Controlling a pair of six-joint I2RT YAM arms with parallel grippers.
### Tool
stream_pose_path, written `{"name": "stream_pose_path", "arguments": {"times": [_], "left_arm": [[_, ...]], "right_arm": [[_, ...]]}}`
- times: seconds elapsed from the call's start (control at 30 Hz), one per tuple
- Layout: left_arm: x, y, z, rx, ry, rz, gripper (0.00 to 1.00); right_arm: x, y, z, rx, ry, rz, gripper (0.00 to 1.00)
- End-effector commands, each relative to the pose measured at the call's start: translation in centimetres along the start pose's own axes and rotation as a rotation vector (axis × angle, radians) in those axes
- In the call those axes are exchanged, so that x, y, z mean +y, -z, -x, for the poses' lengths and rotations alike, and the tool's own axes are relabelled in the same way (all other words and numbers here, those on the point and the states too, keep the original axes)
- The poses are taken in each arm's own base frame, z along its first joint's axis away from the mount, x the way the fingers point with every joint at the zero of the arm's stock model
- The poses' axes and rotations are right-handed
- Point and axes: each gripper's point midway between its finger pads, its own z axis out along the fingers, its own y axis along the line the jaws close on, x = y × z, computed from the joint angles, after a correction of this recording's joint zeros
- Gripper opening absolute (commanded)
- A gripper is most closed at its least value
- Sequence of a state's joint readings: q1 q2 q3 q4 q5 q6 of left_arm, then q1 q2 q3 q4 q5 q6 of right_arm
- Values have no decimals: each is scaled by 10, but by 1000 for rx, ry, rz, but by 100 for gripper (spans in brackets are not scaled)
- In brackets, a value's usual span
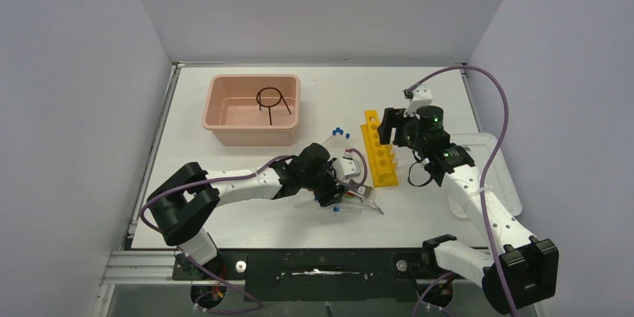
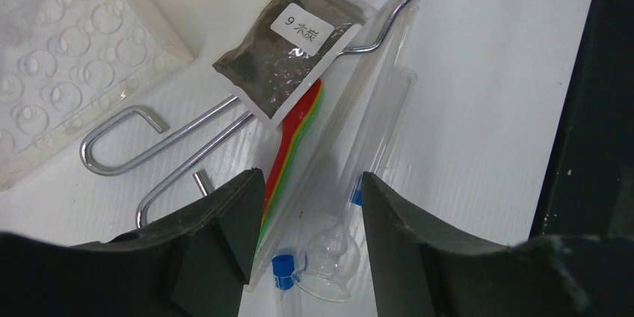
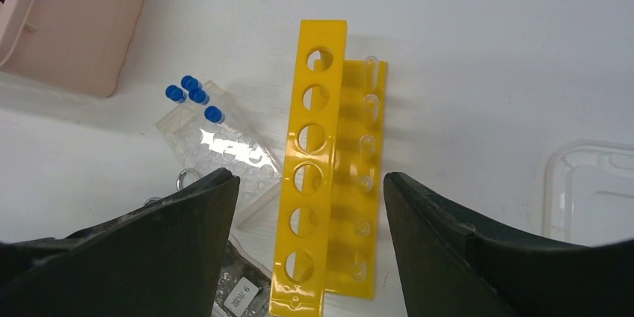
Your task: Organize the chemistry lab equipment
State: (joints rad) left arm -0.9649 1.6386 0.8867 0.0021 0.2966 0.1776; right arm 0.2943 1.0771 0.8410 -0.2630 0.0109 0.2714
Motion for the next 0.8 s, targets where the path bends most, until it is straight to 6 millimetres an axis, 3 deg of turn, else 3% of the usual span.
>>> {"name": "stream_pose_path", "arguments": {"times": [0.0,0.17,0.4,0.6,0.77], "left_arm": [[-8,11,33,-93,-50,-60,50],[-5,9,16,-58,-51,-46,44],[-8,7,3,-25,-41,-59,43],[-13,5,5,-30,-41,-77,43],[-13,-1,-13,40,-36,-84,43]], "right_arm": [[3,-1,18,-54,3,28,73],[3,-4,16,-46,-2,34,73],[4,-6,16,-43,-8,43,73],[5,-8,11,-32,-14,49,73],[5,-6,11,-33,-17,50,73]]}}
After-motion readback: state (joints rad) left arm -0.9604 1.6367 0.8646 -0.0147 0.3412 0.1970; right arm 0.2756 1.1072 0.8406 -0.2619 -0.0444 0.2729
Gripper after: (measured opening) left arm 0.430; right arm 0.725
